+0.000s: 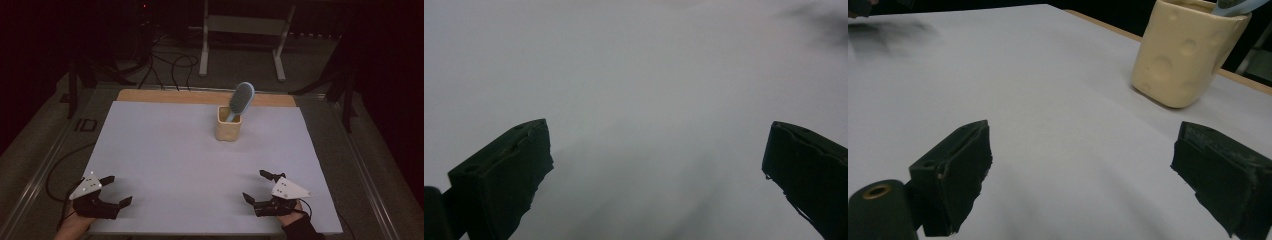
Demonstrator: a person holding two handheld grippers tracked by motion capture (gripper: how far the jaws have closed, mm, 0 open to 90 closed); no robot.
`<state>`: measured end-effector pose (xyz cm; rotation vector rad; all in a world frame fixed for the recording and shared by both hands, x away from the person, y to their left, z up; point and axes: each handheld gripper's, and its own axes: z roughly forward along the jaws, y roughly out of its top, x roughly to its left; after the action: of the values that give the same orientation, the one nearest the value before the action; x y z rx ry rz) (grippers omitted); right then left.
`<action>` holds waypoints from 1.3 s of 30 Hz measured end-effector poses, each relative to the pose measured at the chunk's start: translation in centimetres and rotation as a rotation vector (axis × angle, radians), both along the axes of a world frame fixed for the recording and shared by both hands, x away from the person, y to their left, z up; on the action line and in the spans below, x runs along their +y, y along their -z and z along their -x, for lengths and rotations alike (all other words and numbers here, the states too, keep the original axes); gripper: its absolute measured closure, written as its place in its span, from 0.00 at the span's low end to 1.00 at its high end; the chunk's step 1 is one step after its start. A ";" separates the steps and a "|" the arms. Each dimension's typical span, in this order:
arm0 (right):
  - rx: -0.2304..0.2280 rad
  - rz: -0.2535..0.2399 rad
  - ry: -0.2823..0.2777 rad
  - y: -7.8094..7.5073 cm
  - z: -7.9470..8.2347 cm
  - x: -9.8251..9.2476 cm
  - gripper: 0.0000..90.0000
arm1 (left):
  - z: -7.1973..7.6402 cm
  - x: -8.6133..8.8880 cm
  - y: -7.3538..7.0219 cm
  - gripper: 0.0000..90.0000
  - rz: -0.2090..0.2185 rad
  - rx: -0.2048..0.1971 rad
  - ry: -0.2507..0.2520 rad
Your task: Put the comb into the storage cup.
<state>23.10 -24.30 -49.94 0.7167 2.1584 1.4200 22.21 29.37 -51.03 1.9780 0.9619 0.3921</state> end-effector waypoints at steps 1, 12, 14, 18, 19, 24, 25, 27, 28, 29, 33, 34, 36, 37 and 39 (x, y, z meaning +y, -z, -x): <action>-0.001 -0.003 0.002 0.0 0.0 0.0 0.09 | 0.0 0.0 0.0 0.00 -0.022 0.005 -0.018; -0.001 0.001 0.002 0.0 0.0 -0.1 0.09 | 0.8 0.1 0.6 0.00 -0.058 0.020 -0.105; -0.001 0.003 0.002 0.0 0.0 -0.1 0.09 | 0.8 0.2 0.7 0.00 -0.054 0.024 -0.104; -0.002 0.002 0.001 0.0 0.0 -0.1 0.09 | 0.8 0.2 0.7 0.00 -0.039 0.021 -0.122; -0.001 0.002 0.002 0.0 0.0 -0.1 0.09 | 0.8 0.2 0.7 0.00 -0.036 0.018 -0.125; -0.006 0.002 -0.003 0.0 0.0 -0.1 0.09 | 0.8 0.0 0.8 0.00 -0.026 0.017 -0.157; -0.006 0.002 -0.003 0.0 0.0 -0.1 0.09 | 0.8 0.0 0.9 0.00 -0.021 0.012 -0.160; -0.006 0.004 -0.001 0.0 0.1 -0.1 0.09 | 0.9 -0.2 1.0 0.00 -0.032 0.012 -0.158; -0.007 0.005 -0.001 0.0 0.1 -0.1 0.09 | 0.9 -0.2 1.0 0.00 -0.032 0.012 -0.158; -0.006 0.006 -0.001 0.0 0.1 -0.1 0.09 | 0.9 -0.2 1.0 0.00 -0.020 0.013 -0.162; -0.006 0.009 -0.004 0.0 0.1 0.0 0.09 | 0.9 -0.1 0.9 0.00 -0.010 0.006 -0.166; -0.004 0.010 -0.007 0.0 0.1 0.0 0.09 | 1.0 -0.2 0.9 0.00 -0.017 0.011 -0.161; -0.006 0.011 -0.008 0.0 0.0 0.0 0.09 | 1.0 -0.3 1.0 0.00 -0.020 0.011 -0.158; -0.007 0.012 -0.009 0.1 0.0 0.0 0.09 | 1.0 -0.4 0.9 0.00 -0.026 0.012 -0.154; -0.006 0.011 -0.007 0.1 0.0 0.0 0.09 | 1.1 -0.6 0.8 0.00 -0.013 0.008 -0.147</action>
<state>23.11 -24.34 -50.02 0.7013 2.1640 1.4112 21.16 28.79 -51.81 1.9279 1.1161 0.4738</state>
